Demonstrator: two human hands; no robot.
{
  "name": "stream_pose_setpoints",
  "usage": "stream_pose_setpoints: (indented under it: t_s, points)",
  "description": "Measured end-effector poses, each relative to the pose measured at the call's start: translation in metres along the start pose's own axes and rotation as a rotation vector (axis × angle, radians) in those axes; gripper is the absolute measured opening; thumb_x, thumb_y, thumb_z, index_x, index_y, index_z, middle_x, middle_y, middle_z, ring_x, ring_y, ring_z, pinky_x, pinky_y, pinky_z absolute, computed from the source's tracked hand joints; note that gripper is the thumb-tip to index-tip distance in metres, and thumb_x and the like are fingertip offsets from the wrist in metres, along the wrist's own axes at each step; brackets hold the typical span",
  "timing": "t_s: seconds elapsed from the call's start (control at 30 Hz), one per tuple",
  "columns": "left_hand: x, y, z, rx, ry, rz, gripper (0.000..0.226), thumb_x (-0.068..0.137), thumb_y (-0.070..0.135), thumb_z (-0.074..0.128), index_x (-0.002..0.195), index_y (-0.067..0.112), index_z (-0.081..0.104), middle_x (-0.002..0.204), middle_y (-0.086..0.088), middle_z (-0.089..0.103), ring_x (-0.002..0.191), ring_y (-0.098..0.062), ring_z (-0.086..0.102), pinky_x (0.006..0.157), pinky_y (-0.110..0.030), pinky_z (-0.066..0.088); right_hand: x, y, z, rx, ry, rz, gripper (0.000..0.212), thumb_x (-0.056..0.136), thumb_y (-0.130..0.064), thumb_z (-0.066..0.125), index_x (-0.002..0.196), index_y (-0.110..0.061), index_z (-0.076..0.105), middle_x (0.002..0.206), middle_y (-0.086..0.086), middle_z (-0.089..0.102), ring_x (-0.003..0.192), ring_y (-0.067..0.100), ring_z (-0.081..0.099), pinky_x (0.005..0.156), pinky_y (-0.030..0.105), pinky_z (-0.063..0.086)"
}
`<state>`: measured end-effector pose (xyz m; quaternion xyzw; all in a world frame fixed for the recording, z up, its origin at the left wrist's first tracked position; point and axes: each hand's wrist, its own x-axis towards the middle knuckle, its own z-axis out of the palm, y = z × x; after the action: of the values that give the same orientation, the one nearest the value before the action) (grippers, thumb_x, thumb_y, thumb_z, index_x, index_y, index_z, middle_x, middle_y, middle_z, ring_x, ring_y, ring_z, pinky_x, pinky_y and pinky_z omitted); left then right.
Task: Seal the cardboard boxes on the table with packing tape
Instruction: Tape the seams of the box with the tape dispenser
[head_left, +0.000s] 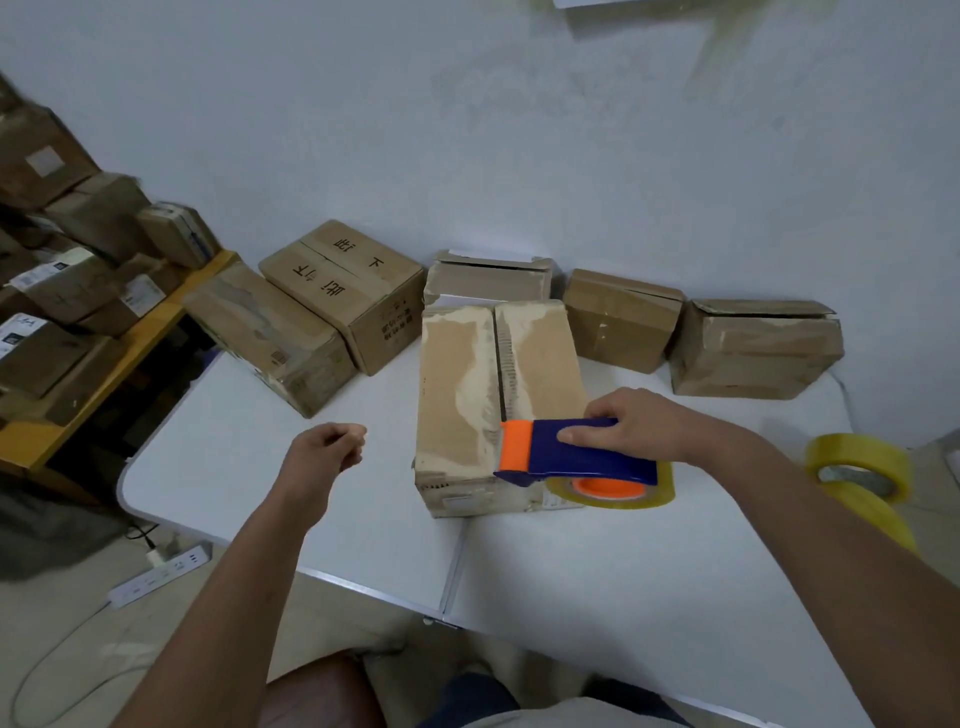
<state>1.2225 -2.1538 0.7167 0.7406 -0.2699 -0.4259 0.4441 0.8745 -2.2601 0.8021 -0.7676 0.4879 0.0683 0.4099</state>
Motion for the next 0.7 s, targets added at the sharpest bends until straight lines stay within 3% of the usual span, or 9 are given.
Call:
stream_pose_setpoints:
  t_s: [0.17,0.33,0.5,0.7]
  points:
    - [0.009,-0.02,-0.028,0.045,0.173,-0.024,0.017,0.097,0.004,0.059,0.107,-0.008,0.066,0.087,-0.01,0.062,0.074,-0.018,0.056,0.089,-0.035,0.05,-0.007,0.026,-0.01,-0.086,-0.035,0.106,0.048,0.089,-0.059,0.056,0.113,-0.019,0.062,0.096,-0.005,0.068,0.085,0.01,0.065,0.067,0.02,0.05]
    - [-0.014,-0.026,-0.006,-0.031,0.067,-0.008,0.013,0.099,0.011,0.058,0.101,-0.001,0.064,0.088,-0.009,0.057,0.082,-0.02,0.056,0.08,-0.026,0.05,-0.01,0.045,-0.017,-0.168,0.055,0.152,0.054,0.085,-0.068,0.052,0.099,-0.018,0.066,0.09,-0.002,0.068,0.08,0.011,0.065,0.071,0.025,0.05]
    - [-0.028,-0.042,0.008,0.007,0.111,0.025,0.02,0.09,0.023,0.072,0.095,0.007,0.061,0.092,-0.002,0.063,0.083,-0.017,0.059,0.084,-0.035,0.051,-0.006,0.065,-0.008,-0.251,0.223,0.218,0.068,0.078,-0.082,0.044,0.073,-0.019,0.068,0.068,-0.002,0.067,0.068,0.014,0.065,0.075,0.033,0.053]
    - [-0.035,-0.053,0.025,0.081,0.075,-0.001,0.026,0.087,0.031,0.076,0.099,0.015,0.06,0.093,-0.004,0.061,0.089,-0.02,0.059,0.079,-0.033,0.048,-0.024,0.094,-0.002,-0.178,0.29,0.25,0.056,0.08,-0.076,0.05,0.074,-0.023,0.068,0.072,-0.005,0.066,0.073,0.012,0.062,0.063,0.025,0.043]
